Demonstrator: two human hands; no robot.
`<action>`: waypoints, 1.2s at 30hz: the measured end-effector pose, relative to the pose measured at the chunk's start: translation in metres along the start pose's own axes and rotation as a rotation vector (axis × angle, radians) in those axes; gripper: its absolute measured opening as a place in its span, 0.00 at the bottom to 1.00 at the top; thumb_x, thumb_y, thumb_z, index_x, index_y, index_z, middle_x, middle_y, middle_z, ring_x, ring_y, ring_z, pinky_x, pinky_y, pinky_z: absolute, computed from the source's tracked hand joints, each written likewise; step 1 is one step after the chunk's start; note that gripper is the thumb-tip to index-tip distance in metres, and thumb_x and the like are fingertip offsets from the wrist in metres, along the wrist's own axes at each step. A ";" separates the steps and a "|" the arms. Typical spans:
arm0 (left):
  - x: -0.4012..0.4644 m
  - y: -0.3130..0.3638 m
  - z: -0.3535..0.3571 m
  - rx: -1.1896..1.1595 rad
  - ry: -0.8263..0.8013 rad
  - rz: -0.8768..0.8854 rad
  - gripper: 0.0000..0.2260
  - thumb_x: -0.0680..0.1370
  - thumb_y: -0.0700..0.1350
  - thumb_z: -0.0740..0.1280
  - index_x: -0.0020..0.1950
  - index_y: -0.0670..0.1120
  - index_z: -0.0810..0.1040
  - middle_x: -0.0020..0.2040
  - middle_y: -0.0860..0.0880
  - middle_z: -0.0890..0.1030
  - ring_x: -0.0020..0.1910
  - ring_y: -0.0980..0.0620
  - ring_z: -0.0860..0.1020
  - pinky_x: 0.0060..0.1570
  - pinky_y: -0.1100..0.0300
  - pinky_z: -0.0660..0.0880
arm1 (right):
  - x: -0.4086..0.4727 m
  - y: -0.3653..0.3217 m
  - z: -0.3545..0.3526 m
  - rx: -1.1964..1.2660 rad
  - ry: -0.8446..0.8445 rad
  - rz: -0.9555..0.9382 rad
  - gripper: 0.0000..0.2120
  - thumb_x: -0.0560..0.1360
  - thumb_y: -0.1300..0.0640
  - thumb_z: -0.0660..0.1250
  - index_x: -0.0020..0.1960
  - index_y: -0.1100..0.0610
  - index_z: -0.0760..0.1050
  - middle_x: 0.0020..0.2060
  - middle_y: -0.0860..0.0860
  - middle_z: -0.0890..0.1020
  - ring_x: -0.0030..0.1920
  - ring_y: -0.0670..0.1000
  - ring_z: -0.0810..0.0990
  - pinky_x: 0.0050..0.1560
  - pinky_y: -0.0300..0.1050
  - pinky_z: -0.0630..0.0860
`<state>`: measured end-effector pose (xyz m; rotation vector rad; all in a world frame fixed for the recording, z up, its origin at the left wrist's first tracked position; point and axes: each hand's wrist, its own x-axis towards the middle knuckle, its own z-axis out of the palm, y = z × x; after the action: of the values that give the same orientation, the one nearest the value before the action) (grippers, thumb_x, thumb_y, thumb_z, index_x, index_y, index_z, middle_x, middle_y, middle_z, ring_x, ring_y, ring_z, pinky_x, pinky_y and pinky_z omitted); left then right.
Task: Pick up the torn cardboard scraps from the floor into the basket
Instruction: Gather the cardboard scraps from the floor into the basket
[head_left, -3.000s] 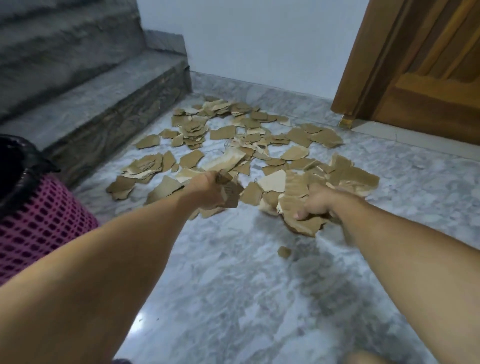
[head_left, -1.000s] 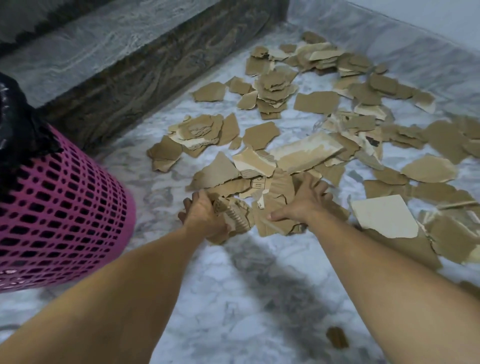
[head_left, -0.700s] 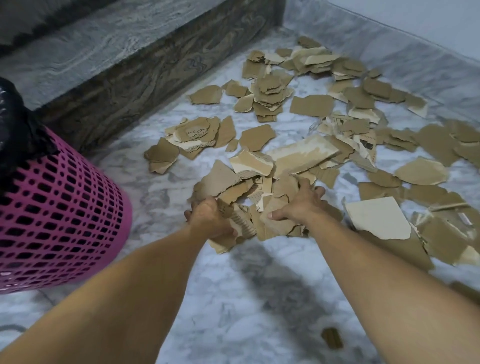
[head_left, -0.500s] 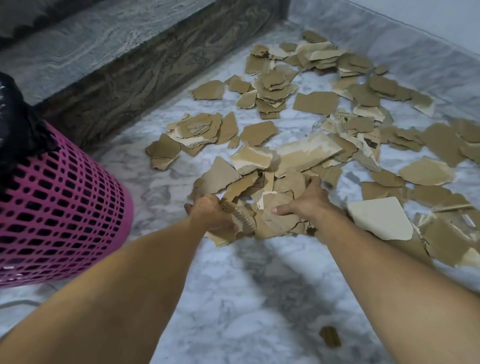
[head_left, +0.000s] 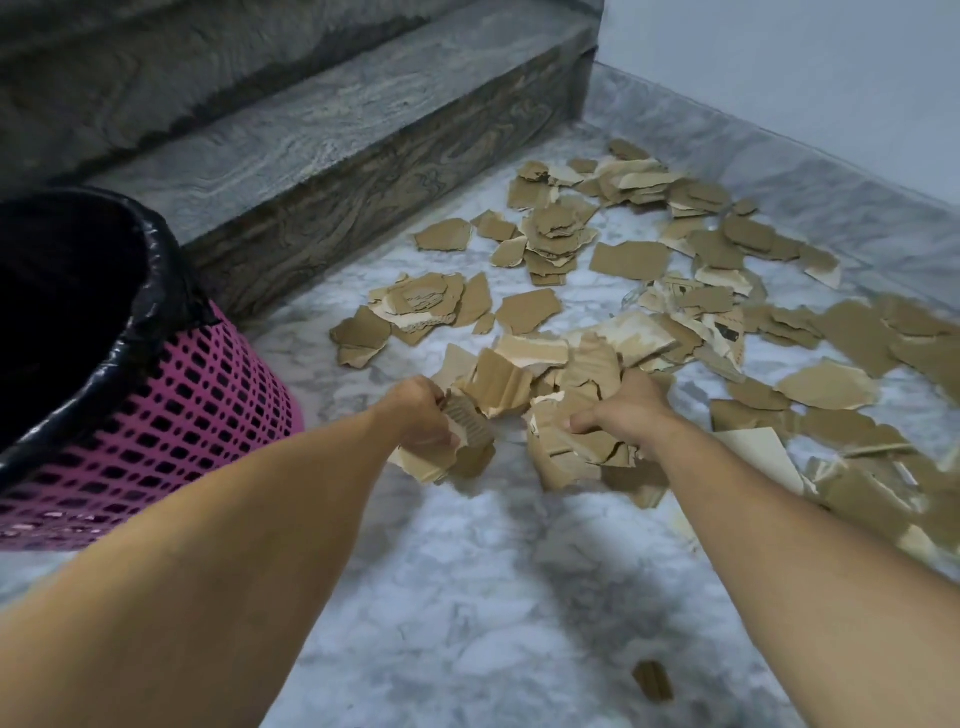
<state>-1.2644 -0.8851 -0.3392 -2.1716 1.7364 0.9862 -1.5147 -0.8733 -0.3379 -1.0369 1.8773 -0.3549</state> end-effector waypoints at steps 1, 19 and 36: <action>-0.005 0.000 -0.007 0.015 0.015 0.011 0.23 0.68 0.50 0.78 0.60 0.44 0.78 0.49 0.49 0.78 0.47 0.50 0.76 0.44 0.60 0.73 | -0.004 -0.004 -0.004 -0.003 0.005 -0.015 0.36 0.55 0.56 0.84 0.58 0.60 0.73 0.54 0.54 0.79 0.55 0.57 0.78 0.57 0.50 0.77; -0.185 -0.030 -0.191 -0.009 0.441 0.074 0.13 0.68 0.49 0.76 0.49 0.46 0.80 0.45 0.48 0.80 0.43 0.49 0.77 0.41 0.61 0.72 | -0.163 -0.169 -0.038 0.022 0.044 -0.434 0.34 0.54 0.50 0.84 0.54 0.57 0.73 0.50 0.53 0.80 0.48 0.55 0.80 0.49 0.48 0.79; -0.245 -0.227 -0.259 -0.604 0.551 -0.256 0.05 0.66 0.41 0.71 0.33 0.47 0.75 0.32 0.48 0.78 0.31 0.53 0.76 0.22 0.67 0.67 | -0.256 -0.325 0.119 -0.006 -0.095 -0.743 0.31 0.60 0.51 0.83 0.54 0.57 0.68 0.51 0.53 0.77 0.54 0.56 0.78 0.52 0.53 0.79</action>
<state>-0.9804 -0.7610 -0.0523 -3.2060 1.3851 0.9982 -1.1955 -0.8485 -0.0500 -1.7046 1.3497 -0.7066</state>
